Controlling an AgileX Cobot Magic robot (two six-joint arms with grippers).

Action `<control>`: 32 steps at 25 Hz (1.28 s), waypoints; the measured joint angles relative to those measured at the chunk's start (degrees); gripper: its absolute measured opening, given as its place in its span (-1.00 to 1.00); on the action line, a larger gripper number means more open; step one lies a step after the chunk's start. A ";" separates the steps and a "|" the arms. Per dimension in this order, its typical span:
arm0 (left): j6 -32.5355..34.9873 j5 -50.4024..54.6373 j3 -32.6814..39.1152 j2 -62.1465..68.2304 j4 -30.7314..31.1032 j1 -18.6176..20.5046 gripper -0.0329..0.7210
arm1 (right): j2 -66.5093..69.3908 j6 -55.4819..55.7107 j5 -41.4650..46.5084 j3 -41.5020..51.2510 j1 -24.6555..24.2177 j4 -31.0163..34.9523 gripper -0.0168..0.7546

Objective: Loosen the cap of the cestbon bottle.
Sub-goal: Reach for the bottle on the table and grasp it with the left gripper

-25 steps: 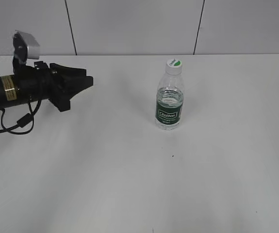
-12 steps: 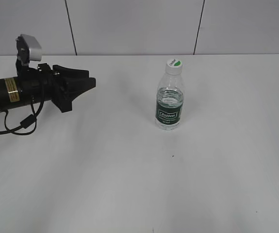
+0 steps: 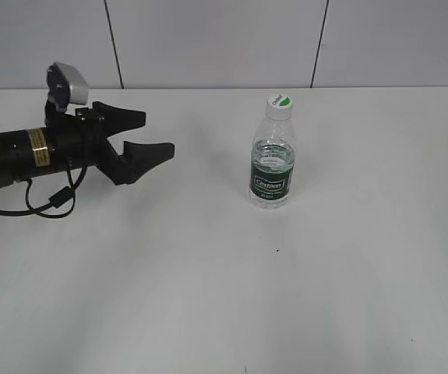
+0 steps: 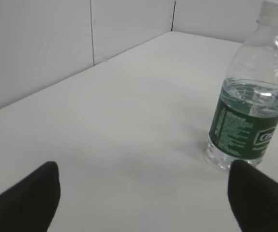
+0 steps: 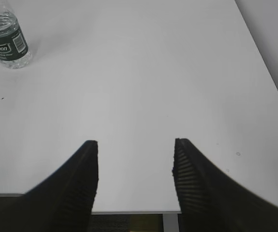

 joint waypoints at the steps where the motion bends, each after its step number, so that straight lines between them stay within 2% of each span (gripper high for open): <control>1: 0.00 1.59 -0.47 0.29 -0.09 -0.64 0.78 | 0.00 0.00 0.00 0.00 0.00 0.00 0.05; 6: -0.34 4.05 -3.27 2.21 -0.02 -3.52 0.76 | 0.00 0.00 0.00 0.00 0.00 0.00 0.05; 11: -4.48 4.06 -8.97 5.78 5.41 -7.05 0.69 | 0.00 0.00 0.00 0.00 0.00 0.00 0.05; 19: -6.14 4.46 -16.02 9.63 8.74 -13.12 0.65 | 0.00 0.00 0.00 0.00 0.00 0.00 0.05; 32: -8.97 2.57 -23.26 15.84 8.88 -18.68 0.65 | 0.00 0.00 0.00 0.00 0.00 0.00 0.05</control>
